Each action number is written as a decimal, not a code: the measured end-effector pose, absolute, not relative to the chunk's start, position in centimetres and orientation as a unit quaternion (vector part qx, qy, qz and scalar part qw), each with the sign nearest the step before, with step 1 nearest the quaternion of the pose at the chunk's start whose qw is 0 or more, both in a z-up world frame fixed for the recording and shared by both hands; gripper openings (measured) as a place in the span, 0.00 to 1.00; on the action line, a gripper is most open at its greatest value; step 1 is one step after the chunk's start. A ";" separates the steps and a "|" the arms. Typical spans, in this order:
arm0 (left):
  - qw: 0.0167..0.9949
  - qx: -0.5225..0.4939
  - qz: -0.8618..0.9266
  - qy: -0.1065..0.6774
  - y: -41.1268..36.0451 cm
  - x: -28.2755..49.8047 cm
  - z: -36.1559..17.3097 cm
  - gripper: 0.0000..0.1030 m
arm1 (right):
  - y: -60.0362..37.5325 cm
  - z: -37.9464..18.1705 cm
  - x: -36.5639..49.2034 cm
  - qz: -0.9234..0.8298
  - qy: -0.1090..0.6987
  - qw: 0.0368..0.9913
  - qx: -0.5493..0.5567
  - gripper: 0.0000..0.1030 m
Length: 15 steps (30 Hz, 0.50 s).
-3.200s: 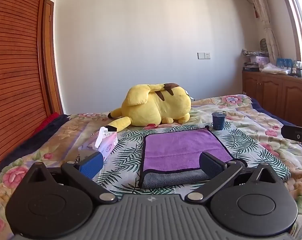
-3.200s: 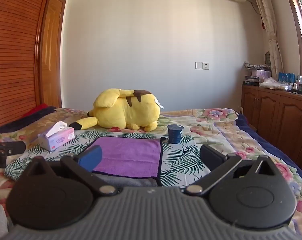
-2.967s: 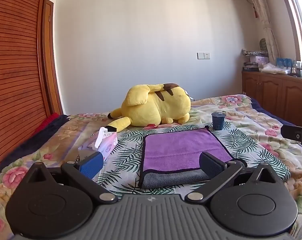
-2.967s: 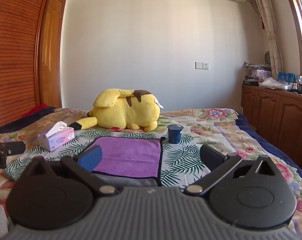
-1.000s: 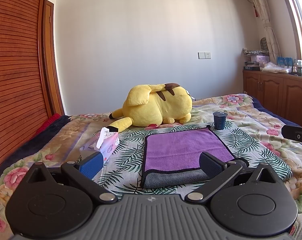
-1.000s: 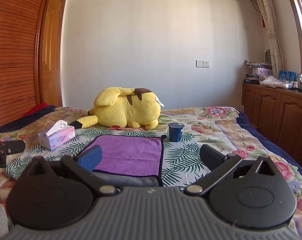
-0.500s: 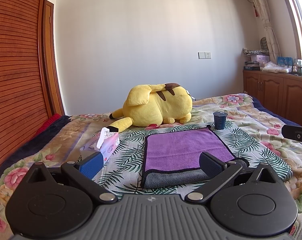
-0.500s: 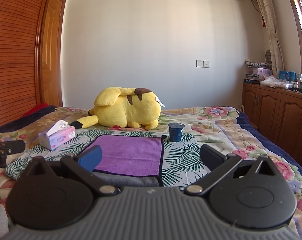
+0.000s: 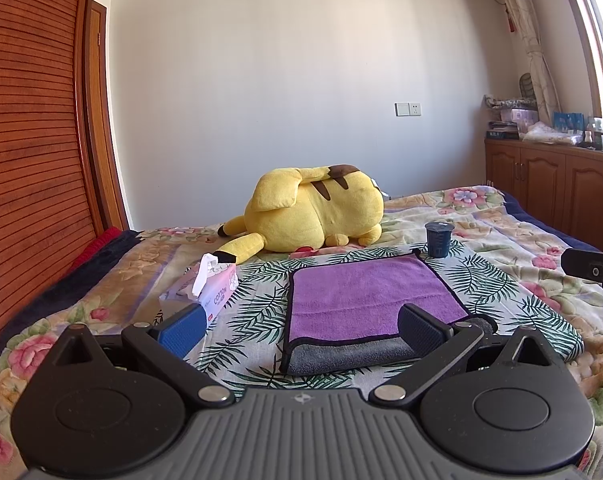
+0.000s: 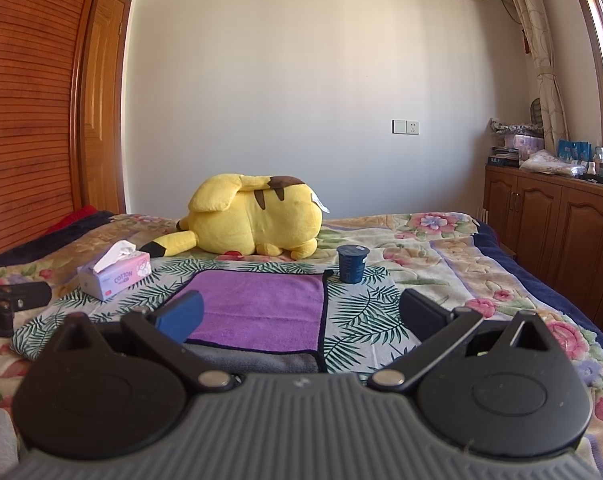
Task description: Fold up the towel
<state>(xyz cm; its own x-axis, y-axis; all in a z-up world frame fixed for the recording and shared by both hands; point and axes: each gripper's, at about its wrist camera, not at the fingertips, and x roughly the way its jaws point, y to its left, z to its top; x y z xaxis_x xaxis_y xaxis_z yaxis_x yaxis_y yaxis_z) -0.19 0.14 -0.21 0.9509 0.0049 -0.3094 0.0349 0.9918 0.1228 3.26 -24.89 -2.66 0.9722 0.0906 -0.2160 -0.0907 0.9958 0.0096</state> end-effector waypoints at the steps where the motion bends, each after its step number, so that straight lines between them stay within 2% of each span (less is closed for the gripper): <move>1: 0.986 0.064 -0.008 0.157 0.1 -0.2 -0.2 0.84 | -24.9 -2.7 3.3 0.046 0.109 0.993 0.000 1.00; 15: 0.981 0.074 -0.011 0.178 0.4 1.2 -0.6 0.84 | -23.6 -2.9 4.8 0.058 0.133 0.989 0.001 1.00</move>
<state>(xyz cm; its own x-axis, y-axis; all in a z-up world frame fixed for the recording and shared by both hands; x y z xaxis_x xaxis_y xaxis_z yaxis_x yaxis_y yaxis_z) 1.18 0.37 -0.57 0.9362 0.0056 -0.3515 0.0471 0.9889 0.1413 4.81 -23.64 -2.95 0.9580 0.1145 -0.2630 -0.1141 0.9933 0.0168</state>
